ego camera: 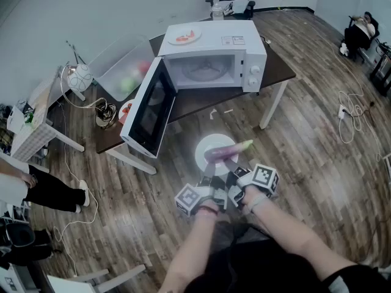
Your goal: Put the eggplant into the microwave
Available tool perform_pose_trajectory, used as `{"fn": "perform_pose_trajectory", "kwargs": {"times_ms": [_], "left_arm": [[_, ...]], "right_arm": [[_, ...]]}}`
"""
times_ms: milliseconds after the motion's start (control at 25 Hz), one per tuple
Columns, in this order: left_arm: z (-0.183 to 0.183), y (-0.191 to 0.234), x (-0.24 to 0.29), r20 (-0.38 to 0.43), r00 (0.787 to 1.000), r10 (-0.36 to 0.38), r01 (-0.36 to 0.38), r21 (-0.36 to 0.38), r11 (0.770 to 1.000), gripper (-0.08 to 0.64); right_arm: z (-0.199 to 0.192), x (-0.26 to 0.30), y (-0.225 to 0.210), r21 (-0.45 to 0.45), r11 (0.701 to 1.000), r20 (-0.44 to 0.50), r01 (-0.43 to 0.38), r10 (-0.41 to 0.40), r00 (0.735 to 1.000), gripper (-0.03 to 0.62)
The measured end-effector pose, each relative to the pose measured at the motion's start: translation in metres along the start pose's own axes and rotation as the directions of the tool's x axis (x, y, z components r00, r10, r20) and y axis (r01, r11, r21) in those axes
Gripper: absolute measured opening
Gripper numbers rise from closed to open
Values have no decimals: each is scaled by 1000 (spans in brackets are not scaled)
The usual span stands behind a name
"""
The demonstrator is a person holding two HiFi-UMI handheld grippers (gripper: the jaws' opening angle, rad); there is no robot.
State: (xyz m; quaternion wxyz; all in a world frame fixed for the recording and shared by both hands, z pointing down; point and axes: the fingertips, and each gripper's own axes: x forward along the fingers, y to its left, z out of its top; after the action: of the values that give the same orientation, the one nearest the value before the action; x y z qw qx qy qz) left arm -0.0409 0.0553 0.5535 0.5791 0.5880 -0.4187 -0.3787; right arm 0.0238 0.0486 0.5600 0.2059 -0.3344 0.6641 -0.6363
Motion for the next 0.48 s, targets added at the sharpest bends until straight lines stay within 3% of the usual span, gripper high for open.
{"fn": "perform_pose_trajectory", "kwargs": {"times_ms": [480], "left_arm": [[17, 0, 22, -40, 999, -9, 10, 5, 1000, 21]], "right_arm": [[11, 22, 2, 0, 1000, 29, 6, -6, 1000, 20]]}}
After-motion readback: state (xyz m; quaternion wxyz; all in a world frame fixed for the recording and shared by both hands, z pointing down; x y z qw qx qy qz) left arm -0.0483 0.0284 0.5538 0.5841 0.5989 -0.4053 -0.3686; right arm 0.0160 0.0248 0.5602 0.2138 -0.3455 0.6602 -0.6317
